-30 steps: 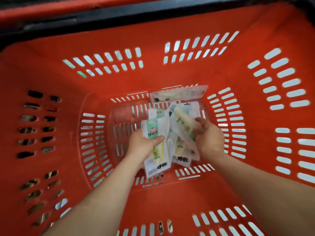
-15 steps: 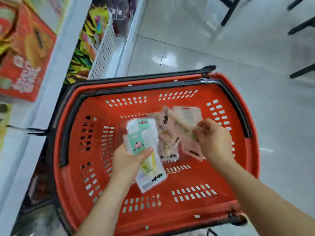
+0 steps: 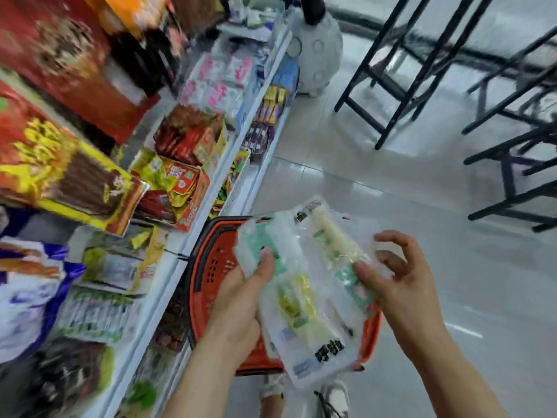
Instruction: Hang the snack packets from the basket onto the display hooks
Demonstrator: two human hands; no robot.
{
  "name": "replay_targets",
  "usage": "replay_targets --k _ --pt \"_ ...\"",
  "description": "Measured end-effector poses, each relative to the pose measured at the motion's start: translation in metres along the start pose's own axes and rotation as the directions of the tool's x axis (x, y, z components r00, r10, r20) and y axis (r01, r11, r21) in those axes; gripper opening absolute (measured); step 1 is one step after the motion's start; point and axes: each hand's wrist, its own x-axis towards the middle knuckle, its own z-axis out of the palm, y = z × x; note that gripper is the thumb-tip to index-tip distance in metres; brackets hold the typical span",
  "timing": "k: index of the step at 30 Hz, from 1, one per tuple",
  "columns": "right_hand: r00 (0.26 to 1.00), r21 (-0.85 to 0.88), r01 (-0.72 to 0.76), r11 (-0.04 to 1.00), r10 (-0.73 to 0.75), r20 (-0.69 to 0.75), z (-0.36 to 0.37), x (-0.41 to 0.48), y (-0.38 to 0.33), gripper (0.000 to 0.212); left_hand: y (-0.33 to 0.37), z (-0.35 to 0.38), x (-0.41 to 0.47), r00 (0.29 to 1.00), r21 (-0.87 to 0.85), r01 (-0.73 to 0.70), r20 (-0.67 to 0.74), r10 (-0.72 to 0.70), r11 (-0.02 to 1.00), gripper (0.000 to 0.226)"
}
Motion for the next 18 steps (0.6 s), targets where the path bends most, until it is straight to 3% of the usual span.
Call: replay_targets --k 6,10,14,18 --pt "0.967 0.201 0.055 0.978 -0.102 0.232 -0.027 -0.050 -0.110 0.045 0.047 0.069 -0.096 0.960 -0.049 -0.278 0.014 0.279 0.959 0.031" --pt "0.934 0.282 0.089 0.955 -0.179 0.311 -0.051 -0.093 -0.178 0.037 0.073 0.112 -0.180 0.902 -0.010 -0.431 -0.038 0.431 0.902 0.026" --pt "0.866 0.405 0.020 0.914 -0.218 0.449 -0.076 -0.134 -0.237 0.043 0.101 0.143 -0.256 0.745 0.052 -0.649 -0.160 0.648 0.759 0.023" --pt "0.731 0.312 0.086 0.946 -0.273 0.626 -0.089 -0.169 -0.275 0.069 0.134 0.152 -0.321 0.572 0.090 -0.784 -0.280 0.771 0.614 0.021"
